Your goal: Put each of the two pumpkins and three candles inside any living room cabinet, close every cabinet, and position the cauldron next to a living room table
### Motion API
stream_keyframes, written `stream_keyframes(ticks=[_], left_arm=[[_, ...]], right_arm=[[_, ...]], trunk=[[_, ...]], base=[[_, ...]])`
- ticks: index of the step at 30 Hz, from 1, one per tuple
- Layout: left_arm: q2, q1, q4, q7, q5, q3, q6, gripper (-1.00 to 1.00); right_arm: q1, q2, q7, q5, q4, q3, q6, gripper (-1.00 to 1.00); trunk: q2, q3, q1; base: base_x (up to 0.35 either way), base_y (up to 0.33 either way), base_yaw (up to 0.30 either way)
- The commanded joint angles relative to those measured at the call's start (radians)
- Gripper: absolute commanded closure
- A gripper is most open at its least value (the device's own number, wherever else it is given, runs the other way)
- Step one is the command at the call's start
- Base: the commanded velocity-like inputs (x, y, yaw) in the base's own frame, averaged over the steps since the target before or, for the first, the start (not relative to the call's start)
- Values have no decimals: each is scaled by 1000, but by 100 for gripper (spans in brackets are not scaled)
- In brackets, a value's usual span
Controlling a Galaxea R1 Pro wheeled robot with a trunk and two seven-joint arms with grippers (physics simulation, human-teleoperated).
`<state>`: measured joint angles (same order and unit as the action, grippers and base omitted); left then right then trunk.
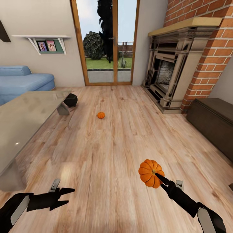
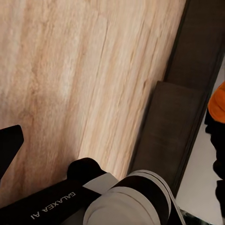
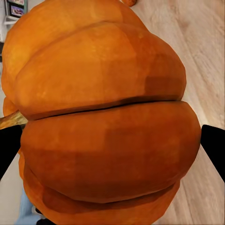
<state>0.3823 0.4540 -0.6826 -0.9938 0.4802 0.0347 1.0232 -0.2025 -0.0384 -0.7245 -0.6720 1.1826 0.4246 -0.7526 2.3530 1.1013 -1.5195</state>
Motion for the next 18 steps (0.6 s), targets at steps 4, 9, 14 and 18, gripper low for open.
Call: stream_keyframes(ticks=[4,9,14,18], left_arm=[[0,0,0,4,0,-1,-1,-100],[0,0,0,5,0,-1,-2,-100],[1,0,0,5,-1,0,-2,-100],[0,0,0,6,-1,1,-2,-100]], right_arm=[[0,0,-1,-1,0,0,1,100],[0,0,1,-1,0,-2,1,100],[0,0,2,0,0,-2,1,100],[0,0,2,4,0,-2,1,100]], trunk=[[0,-6,0],[0,-10,0],[0,-10,0],[0,-11,0]], base=[[314,0,0],[327,0,0],[329,0,0],[329,-70,47]])
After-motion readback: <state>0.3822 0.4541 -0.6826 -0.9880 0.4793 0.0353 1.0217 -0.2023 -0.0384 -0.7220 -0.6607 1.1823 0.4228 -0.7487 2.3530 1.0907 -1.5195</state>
